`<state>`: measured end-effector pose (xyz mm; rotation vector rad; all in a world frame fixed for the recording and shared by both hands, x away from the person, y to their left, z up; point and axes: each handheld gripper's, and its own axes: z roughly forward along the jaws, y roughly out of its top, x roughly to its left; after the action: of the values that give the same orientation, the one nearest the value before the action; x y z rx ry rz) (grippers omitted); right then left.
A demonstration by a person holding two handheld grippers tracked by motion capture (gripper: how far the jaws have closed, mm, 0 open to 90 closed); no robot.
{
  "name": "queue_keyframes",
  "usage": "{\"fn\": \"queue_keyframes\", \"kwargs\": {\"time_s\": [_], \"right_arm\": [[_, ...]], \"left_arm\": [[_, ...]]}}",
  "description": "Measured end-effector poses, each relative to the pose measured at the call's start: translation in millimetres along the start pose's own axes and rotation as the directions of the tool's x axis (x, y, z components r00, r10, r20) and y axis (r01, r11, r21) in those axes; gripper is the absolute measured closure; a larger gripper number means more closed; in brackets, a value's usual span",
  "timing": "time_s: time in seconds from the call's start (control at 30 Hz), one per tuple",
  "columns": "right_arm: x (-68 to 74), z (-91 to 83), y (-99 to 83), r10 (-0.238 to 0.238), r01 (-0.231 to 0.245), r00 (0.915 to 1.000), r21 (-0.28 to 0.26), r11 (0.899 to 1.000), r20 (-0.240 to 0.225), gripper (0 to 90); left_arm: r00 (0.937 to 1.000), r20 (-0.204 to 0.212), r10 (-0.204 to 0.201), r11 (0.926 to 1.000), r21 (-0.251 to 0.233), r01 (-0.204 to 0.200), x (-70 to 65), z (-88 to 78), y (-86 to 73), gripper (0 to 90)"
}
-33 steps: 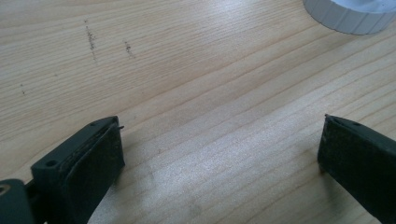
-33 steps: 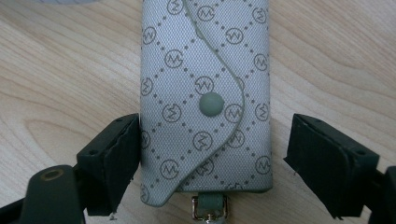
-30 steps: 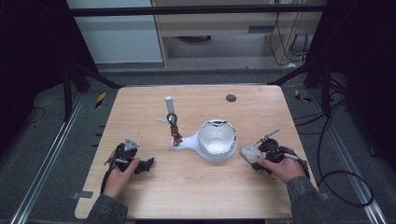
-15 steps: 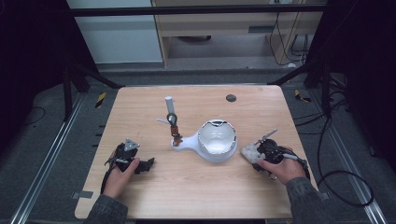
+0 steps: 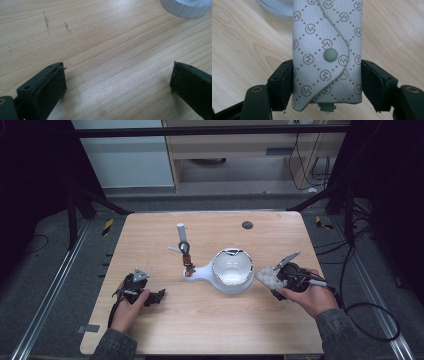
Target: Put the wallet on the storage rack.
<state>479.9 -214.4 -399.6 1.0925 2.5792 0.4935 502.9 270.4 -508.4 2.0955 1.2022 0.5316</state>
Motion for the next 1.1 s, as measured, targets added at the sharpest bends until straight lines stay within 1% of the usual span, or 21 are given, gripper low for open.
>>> {"fn": "queue_keyframes", "kwargs": {"time_s": [0.2, 0.43, 0.6, 1.0, 1.1], "right_arm": [[4.5, -17.8, 12.7, -0.037, 0.037, 0.9992, -0.015, 0.999, 0.016, 31.0], [12.1, -30.5, 29.3, -0.084, 0.084, 0.9962, -0.020, 0.996, 0.023, 31.2], [19.0, -32.9, 40.9, -0.121, 0.122, 0.9925, -0.021, 0.992, 0.018, 31.3], [34.1, -31.2, 62.1, -0.180, 0.180, 0.9837, -0.011, 0.984, 0.000, 31.4], [37.5, -30.8, 65.8, -0.188, 0.188, 0.9822, -0.012, 0.982, -0.006, 31.4]], "left_arm": [[1.0000, 0.000, 0.000, 1.0000, 0.000, 0.000, 0.0, 0.0, 0.0, 0.0], [1.0000, 0.000, 0.000, 1.0000, 0.000, 0.000, 0.0, 0.0, 0.0, 0.0], [1.0000, 0.000, 0.000, 1.0000, 0.000, 0.000, 0.0, 0.0, 0.0, 0.0], [1.0000, 0.000, 0.000, 1.0000, 0.000, 0.000, 0.0, 0.0, 0.0, 0.0], [1.0000, 0.000, -0.001, 1.0000, 0.000, 0.001, -0.1, 0.0, 0.0, 0.0]]}}
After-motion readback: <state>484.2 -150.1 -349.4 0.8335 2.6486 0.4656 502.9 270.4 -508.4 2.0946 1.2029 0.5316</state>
